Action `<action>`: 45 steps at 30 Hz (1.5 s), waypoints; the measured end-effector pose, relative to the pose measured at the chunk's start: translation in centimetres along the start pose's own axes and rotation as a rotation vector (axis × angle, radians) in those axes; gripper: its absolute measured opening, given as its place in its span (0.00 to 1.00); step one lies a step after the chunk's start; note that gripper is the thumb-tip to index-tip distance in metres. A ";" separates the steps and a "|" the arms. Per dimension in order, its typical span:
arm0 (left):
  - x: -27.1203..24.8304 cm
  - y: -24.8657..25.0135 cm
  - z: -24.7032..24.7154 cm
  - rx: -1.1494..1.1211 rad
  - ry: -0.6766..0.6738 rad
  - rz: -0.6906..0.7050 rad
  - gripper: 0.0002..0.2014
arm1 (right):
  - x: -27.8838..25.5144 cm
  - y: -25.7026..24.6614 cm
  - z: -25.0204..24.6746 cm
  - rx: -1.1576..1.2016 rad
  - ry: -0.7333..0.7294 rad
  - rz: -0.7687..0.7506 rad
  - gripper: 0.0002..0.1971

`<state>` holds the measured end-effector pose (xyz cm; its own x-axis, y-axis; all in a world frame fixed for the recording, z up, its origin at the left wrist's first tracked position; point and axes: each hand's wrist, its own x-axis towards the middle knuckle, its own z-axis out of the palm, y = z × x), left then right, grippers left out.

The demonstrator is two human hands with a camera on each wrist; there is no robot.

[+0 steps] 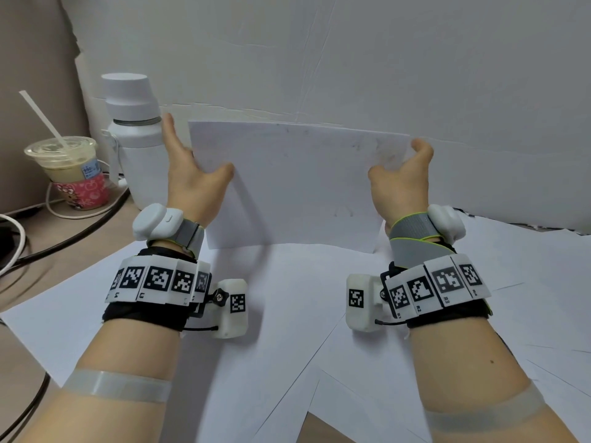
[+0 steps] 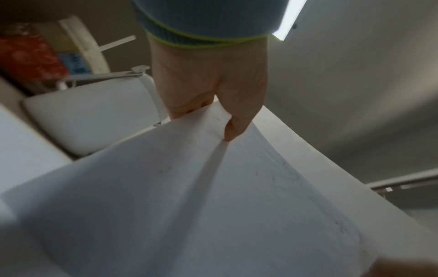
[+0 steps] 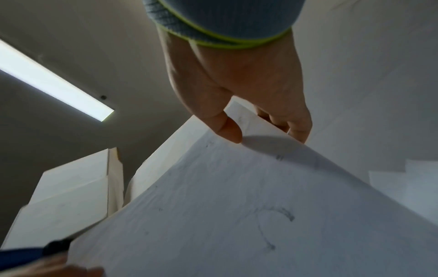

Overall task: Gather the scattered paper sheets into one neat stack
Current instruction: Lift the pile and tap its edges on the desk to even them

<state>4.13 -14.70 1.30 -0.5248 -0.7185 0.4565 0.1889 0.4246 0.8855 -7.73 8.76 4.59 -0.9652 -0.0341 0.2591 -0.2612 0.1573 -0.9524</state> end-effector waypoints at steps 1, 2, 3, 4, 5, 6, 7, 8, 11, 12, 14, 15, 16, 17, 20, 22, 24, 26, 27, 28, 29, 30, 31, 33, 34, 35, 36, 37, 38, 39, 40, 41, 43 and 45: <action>0.1 -0.3 0.0 0.001 -0.001 -0.078 0.47 | 0.2 0.3 0.0 0.016 -0.015 0.048 0.29; 0.1 -0.6 0.1 0.026 0.000 -0.136 0.43 | 0.3 0.6 0.0 0.030 -0.043 0.096 0.23; 0.0 -0.9 0.1 0.062 0.001 -0.169 0.38 | 0.4 1.1 0.0 0.039 -0.082 0.133 0.15; 0.0 -1.1 0.1 0.100 -0.002 -0.175 0.32 | 0.3 1.4 0.0 0.041 -0.121 0.154 0.08; 0.0 -1.3 0.1 0.127 -0.010 -0.165 0.25 | 0.3 1.7 0.0 0.036 -0.150 0.167 0.05; -0.1 -1.2 0.2 0.140 -0.020 -0.146 0.21 | 0.3 1.8 0.1 0.024 -0.173 0.172 0.05; -0.1 -1.2 0.2 0.141 -0.026 -0.133 0.18 | 0.4 1.9 0.1 0.001 -0.169 0.155 0.09; 0.0 -1.0 0.1 0.134 -0.025 -0.123 0.17 | 0.5 1.8 0.0 -0.019 -0.154 0.135 0.14; 0.1 -0.5 -0.1 0.121 0.024 -0.089 0.17 | 0.4 1.0 0.1 -0.089 -0.123 0.059 0.07; 0.1 -0.2 -0.2 0.111 0.044 -0.079 0.18 | 0.6 1.1 0.2 -0.117 -0.128 0.039 0.05; 0.0 0.2 -0.1 0.088 0.081 -0.073 0.17 | 0.7 1.1 0.1 -0.119 -0.140 0.009 0.09; 0.0 0.4 0.0 0.085 0.099 -0.075 0.18 | 0.6 0.8 0.2 -0.086 -0.134 -0.013 0.04; -0.1 0.6 0.1 0.082 0.109 -0.078 0.21 | 0.4 0.3 0.1 -0.040 -0.112 -0.026 0.05; -0.2 0.7 0.3 0.081 0.115 -0.077 0.26 | 0.4 0.1 0.0 0.008 -0.085 -0.037 0.10; -0.4 1.0 0.9 0.206 0.175 -0.126 0.44 | 0.6 -0.8 -0.5 0.096 0.005 -0.084 0.15; -1.1 1.6 2.0 0.238 0.225 -0.235 0.47 | 0.7 -1.3 -0.9 0.135 0.059 -0.109 0.15; -1.7 2.3 3.1 0.030 0.189 -0.388 0.47 | 0.6 -1.8 -1.2 0.145 0.100 -0.126 0.16; -2.7 3.1 4.4 -0.306 0.011 -0.583 0.40 | 0.5 -2.1 -1.5 0.163 0.096 -0.143 0.18; -3.4 3.4 5.0 -0.483 -0.125 -0.663 0.34 | 0.3 -2.1 -1.7 0.169 0.097 -0.139 0.18; -4.1 3.7 5.6 -0.623 -0.244 -0.722 0.30 | 0.2 -2.0 -1.6 0.171 0.096 -0.127 0.17; -4.7 3.8 6.1 -0.724 -0.326 -0.752 0.28 | 0.0 -1.8 -1.5 0.170 0.097 -0.113 0.17; -5.4 3.9 6.6 -0.777 -0.376 -0.762 0.26 | -0.2 -1.7 -1.4 0.164 0.094 -0.097 0.15; -5.7 3.7 7.0 -0.809 -0.383 -0.761 0.23 | -0.4 -1.5 -1.1 0.165 0.088 -0.085 0.13; -6.1 3.4 7.1 -0.882 -0.349 -0.758 0.20 | -0.8 -1.3 -0.7 0.172 0.068 -0.071 0.07; -6.2 3.4 7.1 -0.924 -0.322 -0.757 0.18 | -1.0 -1.4 -0.7 0.170 0.057 -0.064 0.06; -6.1 3.3 7.0 -0.965 -0.298 -0.749 0.16 | -1.2 -1.5 -0.6 0.171 0.047 -0.059 0.07; -6.1 3.2 6.8 -0.987 -0.283 -0.736 0.14 | -1.3 -1.5 -0.6 0.176 0.041 -0.052 0.10; -6.0 3.1 6.7 -0.988 -0.265 -0.717 0.13 | -1.4 -1.5 -0.5 0.186 0.030 -0.051 0.14; -5.9 3.0 6.6 -0.961 -0.243 -0.698 0.13 | -1.5 -1.7 -0.4 0.182 0.019 -0.050 0.16; -5.9 2.8 6.5 -0.922 -0.214 -0.684 0.15 | -1.8 -1.7 -0.3 0.175 0.011 -0.054 0.17; -6.0 2.7 6.5 -0.879 -0.189 -0.676 0.16 | -2.0 -1.8 -0.1 0.170 0.003 -0.058 0.18; -6.2 2.5 6.6 -0.844 -0.163 -0.669 0.18 | -2.1 -1.8 0.0 0.169 -0.002 -0.061 0.17; -6.6 2.3 6.8 -0.805 -0.131 -0.658 0.20 | -2.5 -1.9 0.0 0.151 -0.006 -0.065 0.18; -6.6 2.2 6.8 -0.800 -0.125 -0.638 0.18 | -2.9 -1.9 0.0 0.130 -0.005 -0.078 0.18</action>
<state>2.34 -5.28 -0.40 -0.7949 -0.5999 -0.0911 0.3181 -0.5398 0.7794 -4.38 8.58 5.69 -0.9420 -0.0461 0.3326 -0.3339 0.0252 -0.9423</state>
